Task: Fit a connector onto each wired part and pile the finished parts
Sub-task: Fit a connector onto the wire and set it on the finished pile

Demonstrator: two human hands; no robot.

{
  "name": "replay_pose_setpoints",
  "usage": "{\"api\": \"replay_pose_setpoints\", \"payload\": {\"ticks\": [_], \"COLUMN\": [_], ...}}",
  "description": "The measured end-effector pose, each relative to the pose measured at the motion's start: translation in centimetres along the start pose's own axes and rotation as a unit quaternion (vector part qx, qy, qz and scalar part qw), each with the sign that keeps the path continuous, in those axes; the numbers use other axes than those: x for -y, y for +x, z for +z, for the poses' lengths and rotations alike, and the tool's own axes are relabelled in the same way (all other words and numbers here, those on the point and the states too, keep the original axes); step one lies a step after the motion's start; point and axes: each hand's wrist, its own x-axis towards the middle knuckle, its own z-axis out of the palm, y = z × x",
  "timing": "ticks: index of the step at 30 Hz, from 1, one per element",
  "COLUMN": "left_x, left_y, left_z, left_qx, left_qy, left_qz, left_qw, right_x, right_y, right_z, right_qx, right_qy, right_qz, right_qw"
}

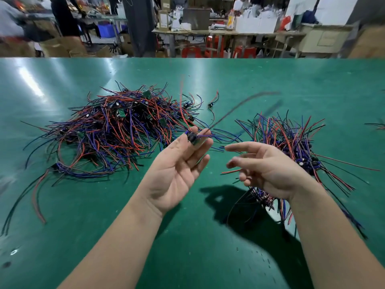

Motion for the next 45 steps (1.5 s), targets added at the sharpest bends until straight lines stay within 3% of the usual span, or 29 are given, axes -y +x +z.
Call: {"api": "replay_pose_setpoints", "payload": {"ticks": [4,7,11,19,21,23,26,33,45], "left_x": [0.5,1.5,2.2,2.0,1.8,1.6,1.4,3.2,2.4], "left_y": [-0.1,-0.3,-0.4,-0.5,-0.4,-0.1,-0.2,-0.6,-0.7], "left_z": [0.3,0.5,0.4,-0.7,-0.9,-1.0,-0.7,0.4,0.8], "left_qx": [-0.037,-0.06,-0.011,0.04,0.022,-0.044,-0.121,-0.063,-0.056], "left_qy": [0.074,0.176,0.309,0.548,0.525,0.479,0.434,0.372,0.414], "left_qz": [0.03,0.112,0.217,0.25,0.208,0.185,0.154,0.0,-0.024], "left_qw": [0.996,0.976,0.926,0.797,0.825,0.857,0.88,0.926,0.908], "right_x": [-0.5,-0.8,-0.8,-0.7,-0.5,-0.4,-0.5,-1.3,-0.5], "right_y": [-0.2,0.2,0.5,0.6,0.6,0.6,0.6,0.6,0.6], "right_z": [1.5,2.5,2.9,2.0,1.5,1.1,1.0,2.0,1.1], "right_qx": [0.102,0.097,0.035,-0.018,-0.042,-0.066,-0.085,-0.054,-0.126], "right_qy": [0.059,0.117,0.105,0.089,0.087,0.055,-0.006,-0.114,-0.102], "right_qz": [-0.058,-0.073,-0.029,-0.048,-0.066,-0.089,-0.111,-0.148,-0.173], "right_qw": [0.991,0.986,0.993,0.995,0.993,0.992,0.99,0.981,0.971]}}
